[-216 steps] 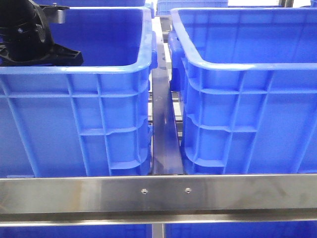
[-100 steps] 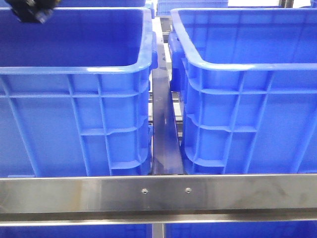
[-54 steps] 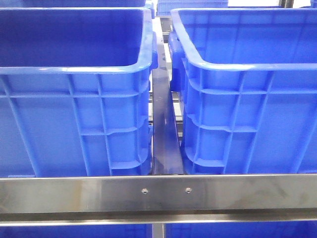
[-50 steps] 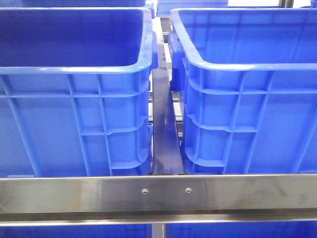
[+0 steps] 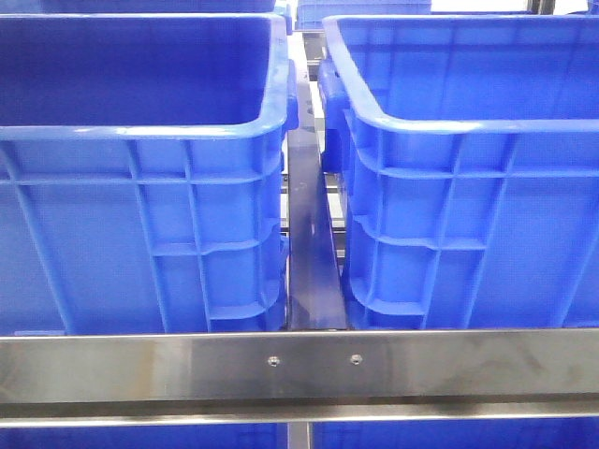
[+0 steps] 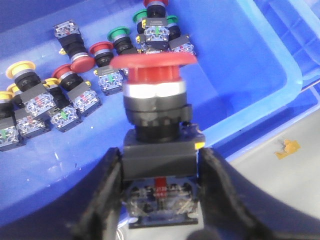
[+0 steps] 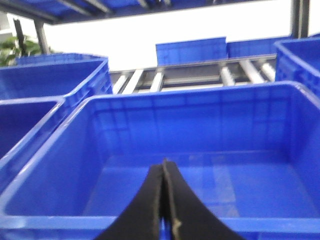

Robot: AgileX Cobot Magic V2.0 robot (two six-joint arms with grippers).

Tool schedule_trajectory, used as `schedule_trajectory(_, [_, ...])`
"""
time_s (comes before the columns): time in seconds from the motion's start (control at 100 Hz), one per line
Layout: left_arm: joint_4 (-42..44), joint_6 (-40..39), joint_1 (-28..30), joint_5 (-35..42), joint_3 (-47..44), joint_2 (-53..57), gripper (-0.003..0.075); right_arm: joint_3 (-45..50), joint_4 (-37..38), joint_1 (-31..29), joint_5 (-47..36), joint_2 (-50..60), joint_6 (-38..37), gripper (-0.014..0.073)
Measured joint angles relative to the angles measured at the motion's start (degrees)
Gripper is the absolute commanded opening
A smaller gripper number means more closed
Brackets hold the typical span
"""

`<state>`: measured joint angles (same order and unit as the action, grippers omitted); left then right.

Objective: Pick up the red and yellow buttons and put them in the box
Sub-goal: 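Lift the red-capped button out of the bin with the left gripper, then move the right gripper toward the red button held by the left gripper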

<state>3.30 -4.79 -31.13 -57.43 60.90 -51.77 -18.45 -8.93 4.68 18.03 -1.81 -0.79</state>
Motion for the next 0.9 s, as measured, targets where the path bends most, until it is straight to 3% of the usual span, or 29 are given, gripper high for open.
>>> schedule_trajectory(0.18, [0.0, 0.0, 0.0, 0.0, 0.0, 0.0, -0.0019, -16.29, -1.93, 0.0, 18.86, -11.54, 0.0, -0.0068])
schedule_trajectory(0.42, [0.0, 0.0, -0.09, 0.0, -0.09, 0.0, -0.0019, -26.22, -9.99, 0.0, 26.87, -23.48, -0.09, -0.0052])
schedule_trajectory(0.56, [0.0, 0.0, -0.09, 0.23, -0.09, 0.0, -0.0019, -26.48, -13.19, 0.0, 28.05, -27.2, -0.09, 0.0125])
schedule_trajectory(0.64, [0.0, 0.0, -0.09, 0.31, -0.09, 0.0, -0.0019, -26.48, -15.93, 0.0, 28.58, -28.86, -0.09, 0.0318])
schedule_trajectory(0.75, [0.0, 0.0, -0.09, 0.36, -0.09, 0.0, -0.0019, -26.48, -19.35, 0.0, 28.74, -30.12, -0.09, 0.0504])
schedule_trajectory(0.82, [0.0, 0.0, -0.09, 0.46, -0.09, 0.0, -0.0019, -26.48, -21.17, 0.0, 28.74, -30.5, -0.09, 0.0555])
schedule_trajectory(0.9, [0.0, 0.0, -0.09, 0.46, -0.09, 0.0, -0.0019, -26.48, -24.0, 0.0, 28.64, -31.16, 0.17, 0.0551])
